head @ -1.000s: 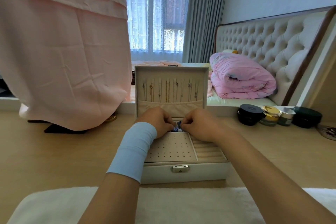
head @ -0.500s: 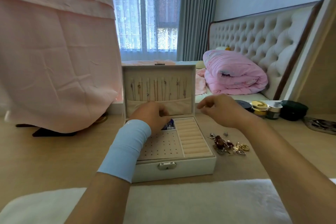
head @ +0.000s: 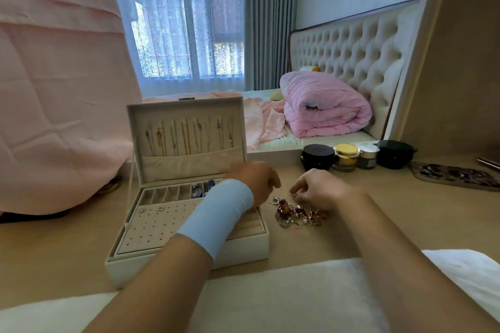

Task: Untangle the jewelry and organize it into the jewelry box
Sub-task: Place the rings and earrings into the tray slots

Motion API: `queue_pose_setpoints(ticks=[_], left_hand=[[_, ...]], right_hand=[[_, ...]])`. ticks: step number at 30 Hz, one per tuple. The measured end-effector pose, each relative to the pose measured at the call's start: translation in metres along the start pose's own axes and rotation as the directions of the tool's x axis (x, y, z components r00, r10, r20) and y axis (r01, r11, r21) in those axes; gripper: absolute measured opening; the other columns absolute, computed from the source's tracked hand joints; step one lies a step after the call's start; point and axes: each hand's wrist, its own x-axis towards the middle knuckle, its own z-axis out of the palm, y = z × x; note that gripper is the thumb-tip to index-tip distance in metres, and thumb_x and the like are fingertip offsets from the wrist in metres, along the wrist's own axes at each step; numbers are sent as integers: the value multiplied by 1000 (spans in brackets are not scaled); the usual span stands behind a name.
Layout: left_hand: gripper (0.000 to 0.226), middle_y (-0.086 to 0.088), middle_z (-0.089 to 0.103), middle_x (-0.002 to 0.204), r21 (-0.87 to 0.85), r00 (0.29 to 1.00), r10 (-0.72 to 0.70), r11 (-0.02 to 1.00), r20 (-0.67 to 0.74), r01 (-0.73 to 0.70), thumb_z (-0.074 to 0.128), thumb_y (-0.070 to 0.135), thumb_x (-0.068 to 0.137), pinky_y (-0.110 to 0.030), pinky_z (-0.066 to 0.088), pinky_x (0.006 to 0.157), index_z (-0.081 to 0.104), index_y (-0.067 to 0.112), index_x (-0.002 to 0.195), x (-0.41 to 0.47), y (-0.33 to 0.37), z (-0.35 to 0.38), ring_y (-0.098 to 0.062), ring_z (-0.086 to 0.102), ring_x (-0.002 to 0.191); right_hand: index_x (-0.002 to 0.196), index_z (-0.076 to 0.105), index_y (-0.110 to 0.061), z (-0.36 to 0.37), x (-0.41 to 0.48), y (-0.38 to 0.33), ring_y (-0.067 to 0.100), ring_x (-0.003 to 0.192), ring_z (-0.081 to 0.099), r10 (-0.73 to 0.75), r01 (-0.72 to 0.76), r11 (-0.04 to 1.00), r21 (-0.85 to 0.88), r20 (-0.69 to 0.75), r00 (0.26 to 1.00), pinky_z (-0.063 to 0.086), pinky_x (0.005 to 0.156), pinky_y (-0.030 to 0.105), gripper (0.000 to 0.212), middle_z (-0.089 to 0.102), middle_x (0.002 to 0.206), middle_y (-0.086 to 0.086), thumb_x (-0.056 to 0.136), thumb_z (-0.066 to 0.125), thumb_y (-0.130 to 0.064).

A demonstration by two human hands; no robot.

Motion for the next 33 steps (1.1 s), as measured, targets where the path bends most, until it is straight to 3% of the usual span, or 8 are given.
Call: queue_pose_setpoints(ticks=[4,8,11,18,24,28,33], left_hand=[[35,8,67,114,81,987,-21,997,162,8,61,12,89,-36,52,95,71,38,109,25,4,14,-17,61,109],[32,8,65,114,191,967,-34,981,254,-15,69,21,87,-34,54,90,70,40,112,41,12,15,-19,61,107],[30,7,65,116,226,962,-42,974,268,-20,69,21,87,-33,56,86,71,39,111,47,15,16,-19,63,102],[21,-2,64,116,215,974,-73,976,215,25,69,26,88,-35,56,87,71,26,108,53,15,25,-24,62,103],[10,3,67,100,50,992,-34,998,121,29,77,31,80,-36,57,84,69,28,85,46,8,11,-19,64,94],[13,5,68,106,-91,999,-31,995,39,35,68,28,89,-29,53,88,71,25,102,22,-5,-15,-14,63,95],[17,15,64,102,-252,992,-111,963,-62,92,61,26,94,-25,44,89,70,31,108,-32,-48,-45,-7,59,95]], right_hand=[[87,76,-34,10,6,3,8,92,66,-12,14,1000,26,-59,998,58,88,36,12,71,95,-15,90,72,-24],[83,74,-36,9,7,5,8,93,65,-46,52,995,87,-75,996,57,89,38,14,72,98,-13,91,70,-26],[90,79,-31,5,7,5,7,92,65,-45,59,988,143,-98,994,57,89,37,14,74,96,-13,92,67,-24],[75,72,-31,-4,0,6,9,71,67,-5,33,970,240,-116,993,61,78,37,23,75,86,-7,91,63,-17],[87,74,-21,-6,-3,0,16,58,73,-22,60,946,320,-120,992,61,78,40,16,75,85,-5,94,60,-18],[94,73,-19,-12,-8,-12,15,59,72,-67,108,915,390,-117,991,55,72,31,13,75,90,-4,97,61,-22],[93,74,-18,-14,-16,-44,12,59,71,-144,193,869,456,-140,980,57,74,32,13,75,92,-4,96,64,-25]])
